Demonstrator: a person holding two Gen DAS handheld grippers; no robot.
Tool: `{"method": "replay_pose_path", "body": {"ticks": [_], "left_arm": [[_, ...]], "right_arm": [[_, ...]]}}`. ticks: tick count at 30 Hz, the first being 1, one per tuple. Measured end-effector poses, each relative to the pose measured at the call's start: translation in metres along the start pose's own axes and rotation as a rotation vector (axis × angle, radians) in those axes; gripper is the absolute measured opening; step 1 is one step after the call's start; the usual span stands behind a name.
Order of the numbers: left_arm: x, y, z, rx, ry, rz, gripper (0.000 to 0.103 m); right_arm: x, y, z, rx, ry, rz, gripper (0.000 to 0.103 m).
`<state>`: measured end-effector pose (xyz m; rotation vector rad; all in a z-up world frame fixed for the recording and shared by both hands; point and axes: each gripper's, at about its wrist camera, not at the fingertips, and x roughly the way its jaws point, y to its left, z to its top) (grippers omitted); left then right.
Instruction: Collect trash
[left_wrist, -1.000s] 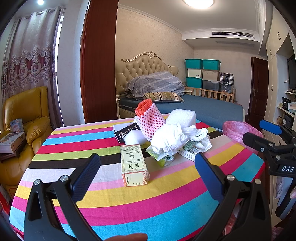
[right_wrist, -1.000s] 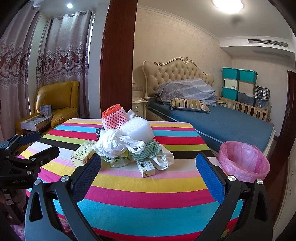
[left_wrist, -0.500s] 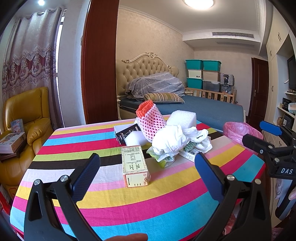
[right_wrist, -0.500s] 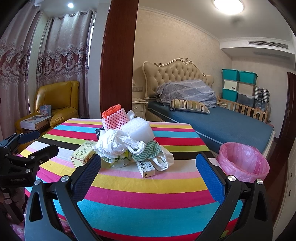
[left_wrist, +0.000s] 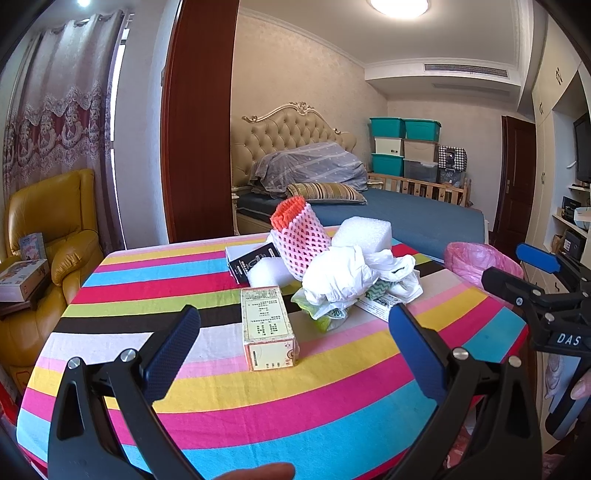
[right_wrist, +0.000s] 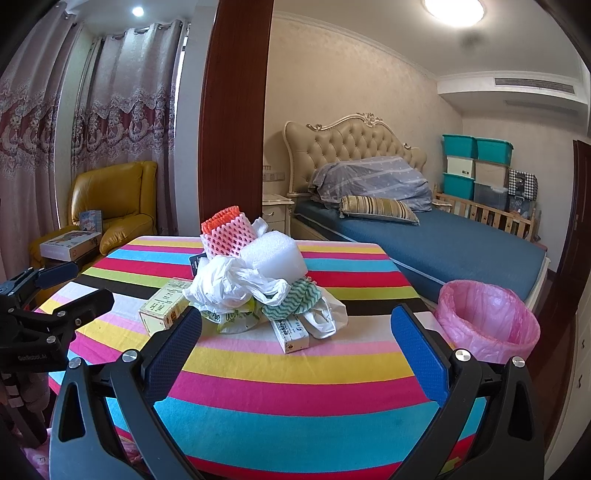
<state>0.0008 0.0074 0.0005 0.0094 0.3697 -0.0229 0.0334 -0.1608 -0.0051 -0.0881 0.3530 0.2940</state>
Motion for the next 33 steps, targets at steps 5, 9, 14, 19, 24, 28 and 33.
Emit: {"method": "replay_pose_path", "body": {"ticks": [5, 9, 14, 19, 24, 28, 33], "left_arm": [[0.005, 0.005, -0.003, -0.022, 0.026, 0.012, 0.099], [0.013, 0.013, -0.008, -0.051, 0.067, 0.024, 0.099], [0.030, 0.036, -0.019, -0.138, 0.146, 0.034, 0.099], [0.051, 0.060, -0.030, -0.222, 0.229, 0.056, 0.098], [0.062, 0.062, -0.022, -0.157, 0.212, 0.112, 0.098], [0.083, 0.051, -0.014, -0.087, 0.251, 0.095, 0.098], [0.115, 0.042, -0.014, -0.092, 0.333, 0.054, 0.098]], "right_arm": [[0.016, -0.002, -0.005, 0.017, 0.054, 0.010, 0.096], [0.040, -0.004, -0.008, 0.051, 0.115, 0.059, 0.096], [0.064, 0.003, -0.004, 0.026, 0.135, 0.083, 0.089], [0.085, 0.013, 0.004, 0.024, 0.132, 0.130, 0.086], [0.110, 0.013, 0.026, 0.060, 0.114, 0.160, 0.086], [0.122, 0.017, 0.051, 0.024, 0.056, 0.136, 0.086], [0.146, 0.011, 0.062, -0.015, 0.094, 0.123, 0.083]]}}
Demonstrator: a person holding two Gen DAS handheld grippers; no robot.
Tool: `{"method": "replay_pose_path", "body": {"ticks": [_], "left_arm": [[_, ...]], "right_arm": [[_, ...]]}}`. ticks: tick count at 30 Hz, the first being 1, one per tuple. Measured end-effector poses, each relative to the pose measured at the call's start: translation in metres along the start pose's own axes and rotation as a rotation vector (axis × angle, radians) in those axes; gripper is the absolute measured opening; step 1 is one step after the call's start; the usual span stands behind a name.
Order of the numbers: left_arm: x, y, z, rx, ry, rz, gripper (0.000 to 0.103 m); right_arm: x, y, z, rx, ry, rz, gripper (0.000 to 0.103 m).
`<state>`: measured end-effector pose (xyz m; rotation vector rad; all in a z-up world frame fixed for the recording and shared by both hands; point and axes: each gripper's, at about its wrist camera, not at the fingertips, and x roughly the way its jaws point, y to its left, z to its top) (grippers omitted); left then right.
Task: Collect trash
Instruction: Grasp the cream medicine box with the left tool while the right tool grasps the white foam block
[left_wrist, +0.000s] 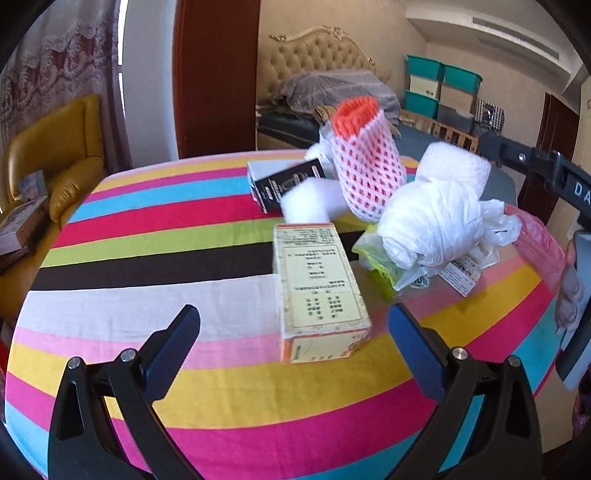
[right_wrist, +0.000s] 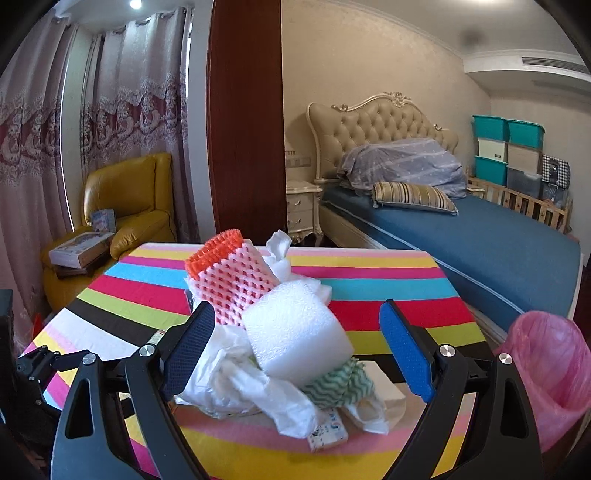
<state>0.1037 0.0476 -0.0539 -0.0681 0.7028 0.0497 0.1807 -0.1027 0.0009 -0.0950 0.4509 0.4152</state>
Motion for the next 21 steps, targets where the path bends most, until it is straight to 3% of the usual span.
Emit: {"method": "replay_pose_path", "body": {"ticks": [11, 13, 15, 21], "left_arm": [[0.049, -0.016, 0.007, 0.031, 0.094, -0.038, 0.076], [0.052, -0.015, 0.003, 0.030, 0.098, -0.028, 0.060], [0.049, -0.010, 0.001, 0.023, 0.094, -0.037, 0.050], [0.024, 0.008, -0.005, -0.017, 0.026, -0.056, 0.050]], "right_arm": [[0.045, 0.002, -0.019, -0.062, 0.132, 0.020, 0.078], [0.049, 0.002, -0.019, -0.069, 0.133, 0.030, 0.071], [0.043, -0.001, -0.018, -0.063, 0.105, 0.042, 0.070], [0.004, -0.008, -0.021, -0.029, 0.052, 0.138, 0.069]]}}
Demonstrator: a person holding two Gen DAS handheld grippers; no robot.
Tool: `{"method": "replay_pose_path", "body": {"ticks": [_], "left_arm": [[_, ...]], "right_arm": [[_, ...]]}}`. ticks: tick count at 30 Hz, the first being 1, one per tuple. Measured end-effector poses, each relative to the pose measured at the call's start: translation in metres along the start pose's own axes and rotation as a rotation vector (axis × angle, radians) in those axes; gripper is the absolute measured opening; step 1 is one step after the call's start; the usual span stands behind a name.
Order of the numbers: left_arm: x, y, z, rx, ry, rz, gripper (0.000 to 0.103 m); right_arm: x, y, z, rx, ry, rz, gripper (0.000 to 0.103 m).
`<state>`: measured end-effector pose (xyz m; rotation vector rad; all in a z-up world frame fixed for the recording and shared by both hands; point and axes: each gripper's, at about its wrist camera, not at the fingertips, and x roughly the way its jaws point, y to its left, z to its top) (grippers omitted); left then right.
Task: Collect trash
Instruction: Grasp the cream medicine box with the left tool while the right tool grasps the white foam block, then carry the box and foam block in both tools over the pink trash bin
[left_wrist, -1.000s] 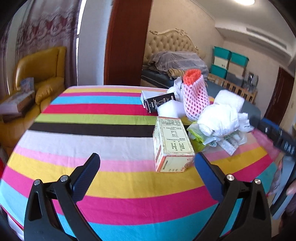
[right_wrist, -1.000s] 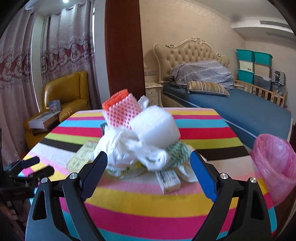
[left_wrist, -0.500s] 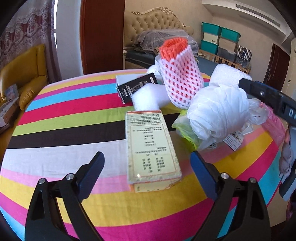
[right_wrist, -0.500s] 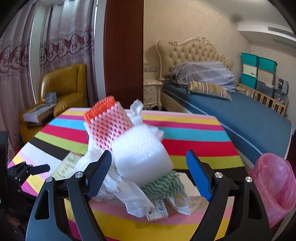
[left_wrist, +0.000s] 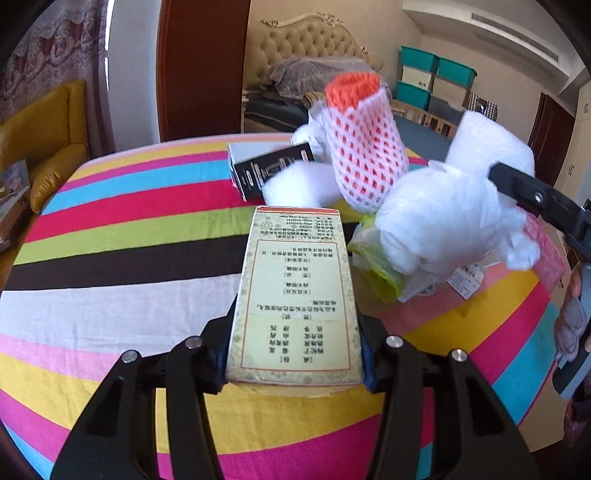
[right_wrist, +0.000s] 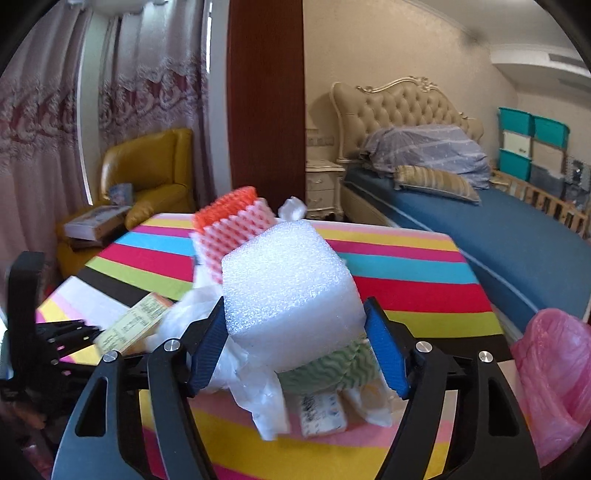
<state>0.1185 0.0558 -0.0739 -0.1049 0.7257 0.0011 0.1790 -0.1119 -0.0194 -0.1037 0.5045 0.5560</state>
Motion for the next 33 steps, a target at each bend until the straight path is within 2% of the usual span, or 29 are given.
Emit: {"method": "replay_pose_path", "body": {"ticks": [5, 10, 16, 21, 26, 33], "left_arm": [[-0.020, -0.006, -0.001, 0.021, -0.049, 0.021, 0.050], [-0.047, -0.009, -0.001, 0.026, -0.108, 0.063, 0.050], [-0.062, -0.014, 0.005, 0.043, -0.152, 0.081, 0.050], [-0.047, -0.032, -0.002, 0.067, -0.124, 0.057, 0.050], [-0.057, -0.048, 0.006, 0.121, -0.178, 0.056, 0.050], [-0.060, -0.092, 0.019, 0.193, -0.208, -0.042, 0.050]], "right_arm": [[-0.013, 0.013, -0.019, -0.019, 0.048, 0.084, 0.069], [-0.038, 0.016, -0.028, -0.030, 0.009, 0.057, 0.069], [-0.065, -0.019, -0.026, 0.038, -0.047, -0.007, 0.069], [-0.070, -0.037, -0.038, 0.080, -0.036, -0.028, 0.069], [-0.079, -0.049, -0.044, 0.096, -0.055, -0.057, 0.069], [-0.096, -0.077, -0.049, 0.127, -0.088, -0.150, 0.069]]}}
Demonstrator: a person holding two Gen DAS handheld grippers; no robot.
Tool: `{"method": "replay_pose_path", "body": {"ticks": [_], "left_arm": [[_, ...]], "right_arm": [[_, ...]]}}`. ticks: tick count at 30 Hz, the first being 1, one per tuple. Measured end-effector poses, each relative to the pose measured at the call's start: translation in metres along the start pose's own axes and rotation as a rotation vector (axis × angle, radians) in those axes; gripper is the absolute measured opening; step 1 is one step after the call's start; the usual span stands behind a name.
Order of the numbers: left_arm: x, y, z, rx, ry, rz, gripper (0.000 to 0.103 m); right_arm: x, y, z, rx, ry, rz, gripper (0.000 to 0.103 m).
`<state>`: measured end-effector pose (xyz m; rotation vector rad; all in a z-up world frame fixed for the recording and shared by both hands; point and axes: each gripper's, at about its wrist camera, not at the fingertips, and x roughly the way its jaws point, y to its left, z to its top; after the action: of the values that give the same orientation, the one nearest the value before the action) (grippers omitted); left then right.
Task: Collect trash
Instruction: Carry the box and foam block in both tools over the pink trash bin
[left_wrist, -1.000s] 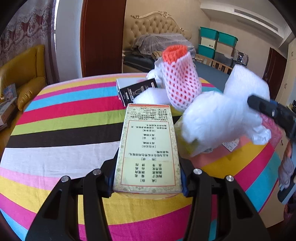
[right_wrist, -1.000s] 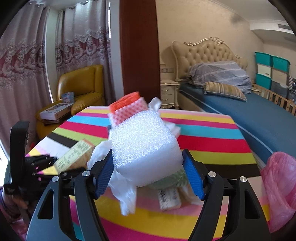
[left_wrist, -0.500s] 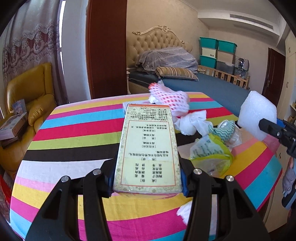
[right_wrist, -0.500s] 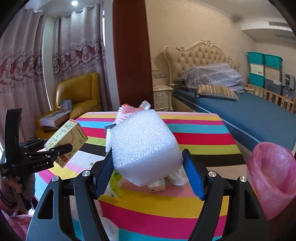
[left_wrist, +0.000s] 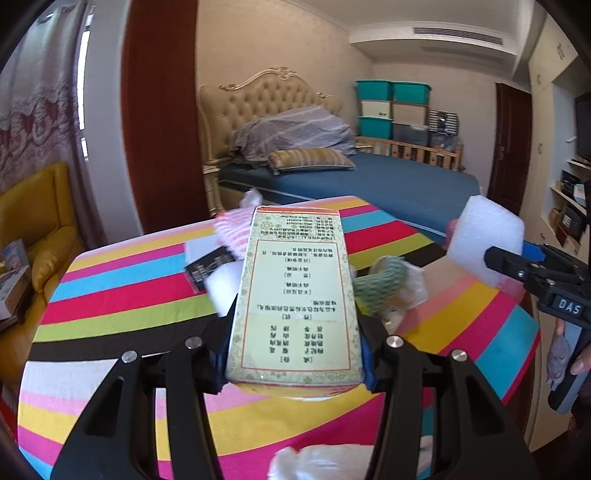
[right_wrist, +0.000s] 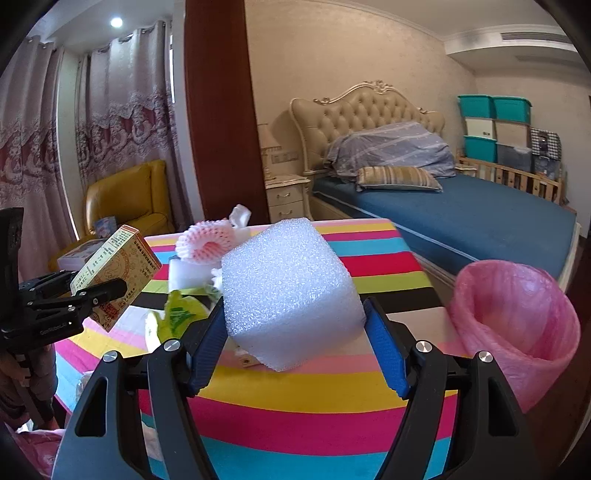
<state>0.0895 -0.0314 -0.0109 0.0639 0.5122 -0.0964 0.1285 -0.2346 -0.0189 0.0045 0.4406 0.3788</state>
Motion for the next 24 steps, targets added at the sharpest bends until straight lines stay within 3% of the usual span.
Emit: {"method": "replay_pose_path", "body": {"ticks": [11, 17, 24], "left_arm": [[0.031, -0.097, 0.031, 0.095, 0.027, -0.248, 0.050], [0.061, -0.156, 0.051, 0.136, 0.037, -0.331, 0.050], [0.106, -0.210, 0.074, 0.124, 0.042, -0.421, 0.051]], "right_arm": [[-0.034, -0.085, -0.010, 0.089, -0.041, -0.222, 0.069], [-0.050, -0.138, -0.016, 0.153, -0.070, -0.340, 0.070], [-0.056, -0.192, -0.017, 0.181, -0.101, -0.417, 0.070]]}}
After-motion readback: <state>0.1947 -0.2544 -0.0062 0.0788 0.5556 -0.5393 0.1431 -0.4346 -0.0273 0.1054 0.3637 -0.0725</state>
